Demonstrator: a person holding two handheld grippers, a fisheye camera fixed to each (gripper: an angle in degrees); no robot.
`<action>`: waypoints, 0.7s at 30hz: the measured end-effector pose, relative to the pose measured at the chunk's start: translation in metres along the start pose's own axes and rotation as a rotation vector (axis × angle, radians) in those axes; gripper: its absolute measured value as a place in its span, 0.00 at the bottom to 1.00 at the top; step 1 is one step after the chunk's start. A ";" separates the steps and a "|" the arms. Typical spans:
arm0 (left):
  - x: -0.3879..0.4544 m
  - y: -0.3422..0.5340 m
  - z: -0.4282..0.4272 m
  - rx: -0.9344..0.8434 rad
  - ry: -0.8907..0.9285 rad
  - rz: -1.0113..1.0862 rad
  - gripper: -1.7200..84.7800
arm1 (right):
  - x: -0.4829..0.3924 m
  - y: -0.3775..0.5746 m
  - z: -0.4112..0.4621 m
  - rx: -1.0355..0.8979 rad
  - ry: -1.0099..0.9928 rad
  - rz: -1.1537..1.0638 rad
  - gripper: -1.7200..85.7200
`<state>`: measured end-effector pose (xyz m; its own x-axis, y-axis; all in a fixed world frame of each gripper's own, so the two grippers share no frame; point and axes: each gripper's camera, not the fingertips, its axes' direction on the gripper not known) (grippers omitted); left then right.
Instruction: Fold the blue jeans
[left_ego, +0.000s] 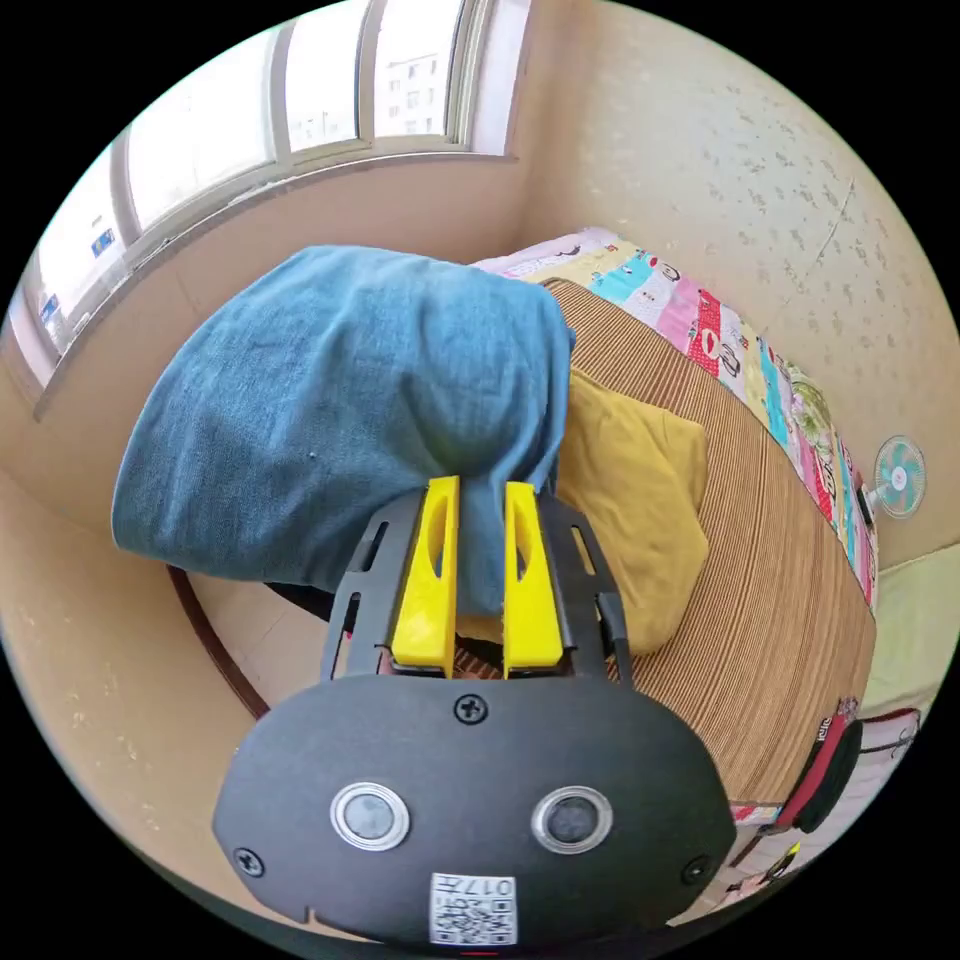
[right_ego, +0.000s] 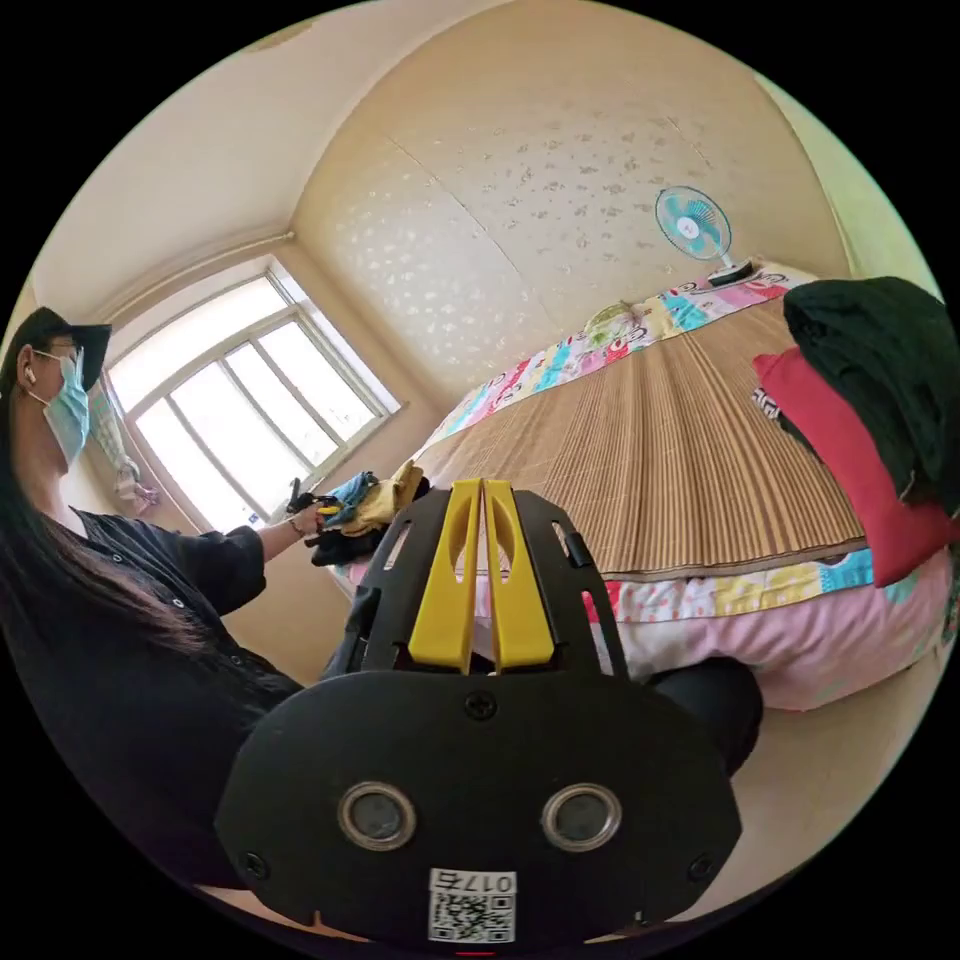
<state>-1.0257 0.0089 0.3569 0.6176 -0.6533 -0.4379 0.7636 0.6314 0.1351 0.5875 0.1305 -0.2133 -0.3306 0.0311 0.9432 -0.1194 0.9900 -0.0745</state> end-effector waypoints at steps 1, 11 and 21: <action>0.007 0.000 -0.001 -0.024 0.159 0.007 0.03 | -0.006 0.011 -0.006 -0.028 0.014 -0.003 0.02; 0.253 0.247 -0.130 0.121 0.957 0.893 0.02 | 0.005 0.033 -0.051 0.087 0.085 -0.001 0.02; 0.284 0.418 -0.105 -0.277 0.985 0.770 0.09 | 0.007 0.044 0.066 -0.238 0.026 -0.073 0.03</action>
<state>-0.5513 0.1311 0.1956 0.3907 0.4267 -0.8156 0.1351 0.8499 0.5093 0.5178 0.1655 -0.2313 -0.3043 -0.0409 0.9517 0.0829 0.9941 0.0693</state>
